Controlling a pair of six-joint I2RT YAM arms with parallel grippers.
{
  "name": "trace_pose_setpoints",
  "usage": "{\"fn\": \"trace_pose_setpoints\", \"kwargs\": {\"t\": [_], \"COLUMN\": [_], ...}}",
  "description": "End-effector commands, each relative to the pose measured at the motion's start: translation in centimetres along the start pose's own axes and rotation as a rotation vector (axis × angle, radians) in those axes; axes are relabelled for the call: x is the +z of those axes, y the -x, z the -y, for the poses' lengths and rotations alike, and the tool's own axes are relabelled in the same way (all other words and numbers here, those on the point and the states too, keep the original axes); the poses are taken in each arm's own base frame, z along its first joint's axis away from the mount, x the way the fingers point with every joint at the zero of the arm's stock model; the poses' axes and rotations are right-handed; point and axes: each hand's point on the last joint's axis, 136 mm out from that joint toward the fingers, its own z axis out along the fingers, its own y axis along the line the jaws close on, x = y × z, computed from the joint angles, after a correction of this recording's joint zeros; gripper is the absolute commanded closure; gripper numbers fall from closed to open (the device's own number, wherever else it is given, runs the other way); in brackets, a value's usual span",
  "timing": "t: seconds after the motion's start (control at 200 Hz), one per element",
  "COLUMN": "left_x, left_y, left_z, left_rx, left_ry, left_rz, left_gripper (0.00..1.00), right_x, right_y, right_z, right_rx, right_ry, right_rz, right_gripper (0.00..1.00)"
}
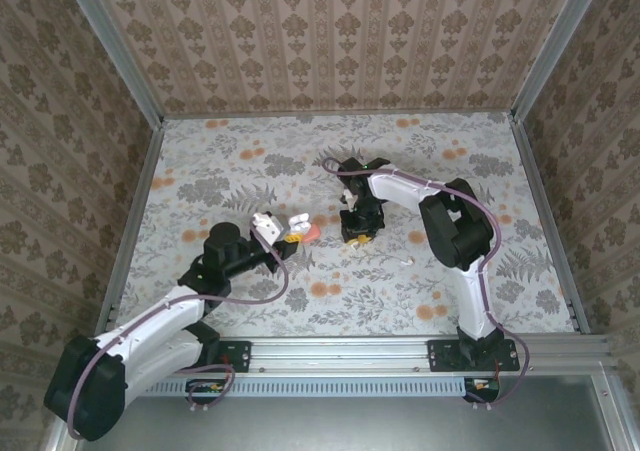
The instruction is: Insert the wireless bluetooth earbuds into the charging case
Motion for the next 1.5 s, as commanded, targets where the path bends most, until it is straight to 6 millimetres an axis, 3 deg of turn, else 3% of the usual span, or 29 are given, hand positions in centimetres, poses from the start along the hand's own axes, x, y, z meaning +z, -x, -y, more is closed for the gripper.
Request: {"fn": "trace_pose_setpoints", "kwargs": {"t": [0.0, 0.405, 0.63, 0.775, 0.79, 0.97, 1.23, 1.495], "left_x": [0.2, 2.7, 4.3, 4.7, 4.7, 5.0, 5.3, 5.1], "left_y": [0.9, 0.5, 1.3, 1.6, 1.6, 2.5, 4.5, 6.1], "left_z": [-0.4, -1.9, -0.9, -0.6, -0.6, -0.5, -0.1, 0.3], "left_rx": [-0.014, -0.032, -0.025, -0.013, -0.011, 0.003, 0.020, 0.026], "left_ry": [0.009, 0.044, -0.008, -0.014, -0.014, -0.016, -0.038, -0.065], "left_rz": [0.046, 0.120, 0.150, 0.165, 0.169, 0.199, 0.249, 0.288], "left_gripper": [0.87, 0.88, 0.89, 0.89, 0.89, 0.89, 0.89, 0.89], "right_x": [-1.6, -7.0, -11.5, -13.7, -14.9, -17.8, -21.5, -22.9], "right_y": [0.4, 1.5, 2.3, 2.0, 1.7, 0.5, -1.1, -2.1], "right_z": [-0.5, -0.2, -1.2, -1.6, -1.9, -1.9, -5.2, -8.1], "right_rx": [0.015, 0.139, 0.148, 0.134, 0.120, 0.090, -0.043, -0.144], "right_ry": [0.031, 0.262, 0.435, 0.504, 0.524, 0.507, 0.565, 0.598], "right_rz": [0.091, 0.554, 0.854, 0.980, 1.015, 1.158, 1.277, 1.304], "right_gripper": [0.72, 0.75, 0.75, 0.74, 0.74, 0.74, 0.74, 0.74]}}
